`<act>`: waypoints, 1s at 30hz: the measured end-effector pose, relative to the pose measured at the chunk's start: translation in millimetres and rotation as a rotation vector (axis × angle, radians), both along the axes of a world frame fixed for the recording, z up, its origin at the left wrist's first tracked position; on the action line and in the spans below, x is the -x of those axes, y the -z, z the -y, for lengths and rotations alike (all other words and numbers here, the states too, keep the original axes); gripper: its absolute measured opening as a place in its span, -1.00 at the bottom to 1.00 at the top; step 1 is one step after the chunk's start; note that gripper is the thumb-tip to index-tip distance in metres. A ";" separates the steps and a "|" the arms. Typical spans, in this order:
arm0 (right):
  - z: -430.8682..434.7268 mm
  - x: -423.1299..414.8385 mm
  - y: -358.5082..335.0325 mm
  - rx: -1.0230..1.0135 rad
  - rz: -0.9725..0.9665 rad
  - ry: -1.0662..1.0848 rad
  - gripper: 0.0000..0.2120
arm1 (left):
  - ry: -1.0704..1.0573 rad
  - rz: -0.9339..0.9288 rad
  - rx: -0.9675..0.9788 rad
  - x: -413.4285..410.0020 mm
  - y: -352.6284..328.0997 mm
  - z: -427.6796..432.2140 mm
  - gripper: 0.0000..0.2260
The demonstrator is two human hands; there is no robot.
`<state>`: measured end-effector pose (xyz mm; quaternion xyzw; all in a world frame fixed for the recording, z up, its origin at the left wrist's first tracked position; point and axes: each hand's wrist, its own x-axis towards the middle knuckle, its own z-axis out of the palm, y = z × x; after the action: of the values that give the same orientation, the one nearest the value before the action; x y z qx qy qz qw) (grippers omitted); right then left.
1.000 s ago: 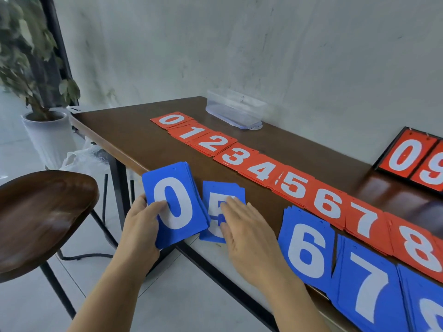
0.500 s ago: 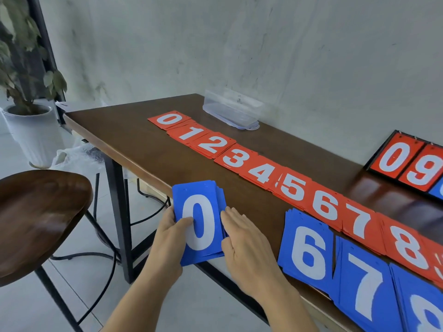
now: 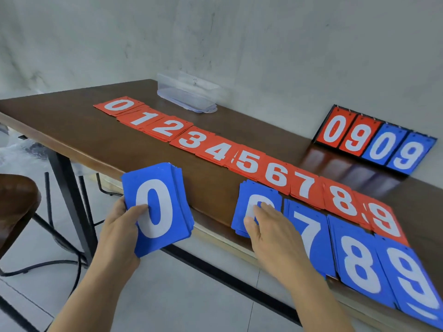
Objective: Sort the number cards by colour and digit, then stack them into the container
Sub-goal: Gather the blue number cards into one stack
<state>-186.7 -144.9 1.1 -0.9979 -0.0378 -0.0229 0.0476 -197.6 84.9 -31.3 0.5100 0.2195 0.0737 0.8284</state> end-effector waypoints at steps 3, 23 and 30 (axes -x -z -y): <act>-0.7 -0.6 13.3 -0.038 0.029 -0.114 -0.70 | -0.015 -0.010 -0.004 0.9 -4.2 10.7 -0.80; 20.5 -11.8 -10.8 -0.249 -0.160 -0.408 -0.51 | -0.126 -0.005 -0.068 4.0 -4.1 89.0 -0.75; 8.1 -10.2 1.1 -0.222 -0.122 -0.496 -0.46 | -0.128 0.010 -0.093 2.6 -4.4 102.9 -0.73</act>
<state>-176.5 -153.0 0.0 -0.9463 -0.2752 0.0455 0.1631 -200.2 -18.0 -26.9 0.5327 0.2439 0.1391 0.7983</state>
